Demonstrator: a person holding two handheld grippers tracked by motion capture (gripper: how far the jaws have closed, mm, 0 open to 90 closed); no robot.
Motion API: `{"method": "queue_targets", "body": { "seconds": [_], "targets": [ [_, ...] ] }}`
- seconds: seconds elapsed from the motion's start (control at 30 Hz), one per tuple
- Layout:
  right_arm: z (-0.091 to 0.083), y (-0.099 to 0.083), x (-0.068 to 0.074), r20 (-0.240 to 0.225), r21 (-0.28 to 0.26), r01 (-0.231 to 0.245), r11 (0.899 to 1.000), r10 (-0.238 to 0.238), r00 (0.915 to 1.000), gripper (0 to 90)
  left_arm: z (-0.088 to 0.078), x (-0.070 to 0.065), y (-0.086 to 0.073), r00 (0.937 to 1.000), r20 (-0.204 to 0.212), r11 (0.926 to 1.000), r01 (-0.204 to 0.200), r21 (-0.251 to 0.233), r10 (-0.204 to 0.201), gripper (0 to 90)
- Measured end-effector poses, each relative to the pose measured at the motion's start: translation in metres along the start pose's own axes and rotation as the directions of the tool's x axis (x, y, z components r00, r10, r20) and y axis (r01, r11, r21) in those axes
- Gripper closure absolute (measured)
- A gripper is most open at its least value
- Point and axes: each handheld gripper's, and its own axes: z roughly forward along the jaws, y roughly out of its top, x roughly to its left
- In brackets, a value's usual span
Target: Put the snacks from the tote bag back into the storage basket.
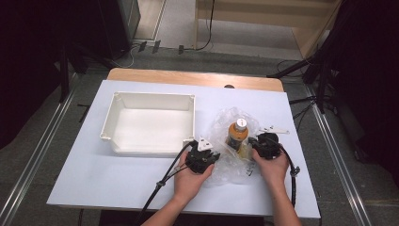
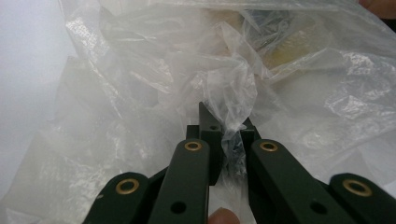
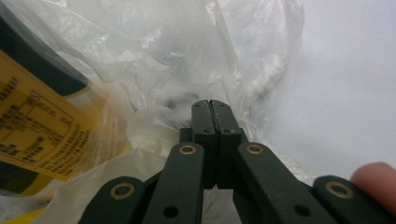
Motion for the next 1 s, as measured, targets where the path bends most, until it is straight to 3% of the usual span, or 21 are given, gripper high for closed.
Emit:
{"method": "queue_targets", "body": {
  "seconds": [0.17, 0.27, 0.3, 0.37, 0.47, 0.6, 0.63, 0.67, 0.8, 1.0],
  "targets": [
    [-0.001, -0.002, 0.001, 0.018, -0.015, 0.023, 1.000, -0.023, 0.9996, 90.0, -0.001, 0.001, 0.000, 0.9999, 0.006, 0.9999, 0.012, -0.009, -0.012, 83.6],
    [-0.010, -0.005, 0.001, -0.010, -0.078, -0.019, 0.997, 0.018, 0.9998, 81.4, -0.005, 0.001, -0.001, 0.9996, 0.025, 0.9987, 0.011, -0.049, -0.009, 75.0],
    [-0.017, -0.005, 0.002, -0.012, -0.109, -0.037, 0.993, 0.036, 0.9993, 77.1, -0.008, 0.001, -0.002, 0.9997, 0.026, 0.9967, 0.004, -0.081, -0.002, 67.4],
    [-0.022, -0.005, 0.003, -0.021, -0.129, -0.045, 0.991, 0.043, 0.9988, 73.7, -0.014, 0.000, -0.004, 0.9996, 0.026, 0.9917, -0.008, -0.128, 0.012, 64.8],
    [-0.043, -0.005, 0.006, -0.067, -0.186, -0.063, 0.981, 0.051, 0.9965, 63.1, -0.020, 0.000, -0.005, 0.9991, 0.039, 0.9862, -0.012, -0.165, 0.019, 52.4],
    [-0.054, -0.007, 0.010, -0.070, -0.222, -0.062, 0.973, 0.048, 0.9964, 56.5, -0.027, 0.000, -0.006, 0.9980, 0.061, 0.9781, -0.003, -0.208, 0.016, 43.1],
    [-0.059, -0.007, 0.015, -0.055, -0.232, -0.050, 0.971, 0.039, 0.9978, 51.5, -0.030, 0.001, -0.006, 0.9977, 0.067, 0.9749, 0.006, -0.223, 0.009, 34.7],
    [-0.062, -0.006, 0.017, -0.049, -0.241, -0.046, 0.969, 0.035, 0.9982, 49.1, -0.032, 0.002, -0.007, 0.9975, 0.070, 0.9721, 0.006, -0.234, 0.011, 31.9],
    [-0.069, -0.007, 0.023, -0.043, -0.283, -0.035, 0.959, 0.024, 0.9988, 41.7, -0.040, 0.004, -0.009, 0.9972, 0.072, 0.9698, 0.000, -0.244, 0.018, 19.0],
    [-0.074, -0.007, 0.025, -0.060, -0.299, -0.040, 0.953, 0.023, 0.9980, 32.5, -0.057, 0.008, -0.009, 0.9971, 0.071, 0.9670, -0.009, -0.255, 0.027, 13.4]
  ]
}}
